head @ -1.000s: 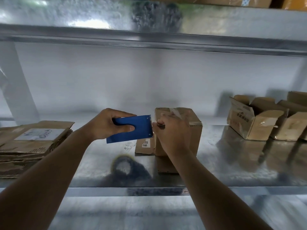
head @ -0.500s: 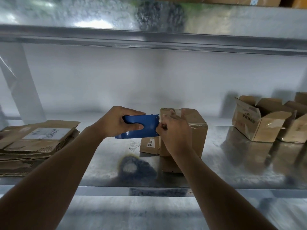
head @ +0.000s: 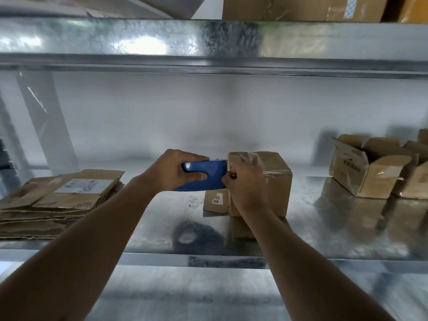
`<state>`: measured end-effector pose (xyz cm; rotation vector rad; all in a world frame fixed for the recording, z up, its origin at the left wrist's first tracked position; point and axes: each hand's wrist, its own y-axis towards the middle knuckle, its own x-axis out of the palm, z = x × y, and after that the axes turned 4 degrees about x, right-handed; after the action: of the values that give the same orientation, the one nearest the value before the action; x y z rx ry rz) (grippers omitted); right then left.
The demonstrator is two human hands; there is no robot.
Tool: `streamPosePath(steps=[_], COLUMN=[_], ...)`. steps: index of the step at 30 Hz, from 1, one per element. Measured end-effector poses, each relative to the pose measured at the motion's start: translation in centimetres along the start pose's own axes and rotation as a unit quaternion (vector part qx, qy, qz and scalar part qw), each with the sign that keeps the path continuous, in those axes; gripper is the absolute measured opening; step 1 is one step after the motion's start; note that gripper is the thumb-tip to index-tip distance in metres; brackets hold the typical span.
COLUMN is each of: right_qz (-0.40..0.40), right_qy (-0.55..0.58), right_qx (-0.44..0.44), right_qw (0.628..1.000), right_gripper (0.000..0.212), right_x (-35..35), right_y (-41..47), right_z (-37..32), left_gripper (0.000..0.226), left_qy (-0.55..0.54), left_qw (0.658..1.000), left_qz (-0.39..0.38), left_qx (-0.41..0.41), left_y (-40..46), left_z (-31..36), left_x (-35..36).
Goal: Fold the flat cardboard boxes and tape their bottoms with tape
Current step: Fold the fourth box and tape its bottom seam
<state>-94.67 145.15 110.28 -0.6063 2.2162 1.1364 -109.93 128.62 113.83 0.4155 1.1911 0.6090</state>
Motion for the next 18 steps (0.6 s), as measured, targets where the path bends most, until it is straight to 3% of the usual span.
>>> streamPosePath(steps=[11, 18], right_qz=[-0.007, 0.004], right_qy=[-0.022, -0.032], right_qx=[0.039, 0.003], right_qw=[0.999, 0.999], right_gripper=[0.013, 0.021], right_x=[0.2, -0.1], right_y=[-0.1, -0.6], right_z=[-0.2, -0.3], left_gripper=[0.039, 0.036], left_qy=[0.021, -0.034], left_qw=[1.000, 0.994], left_qz=[0.003, -0.012], left_qx=[0.006, -0.106], left_y=[-0.2, 0.6], left_z=[-0.1, -0.2], left_x=[1.0, 1.0])
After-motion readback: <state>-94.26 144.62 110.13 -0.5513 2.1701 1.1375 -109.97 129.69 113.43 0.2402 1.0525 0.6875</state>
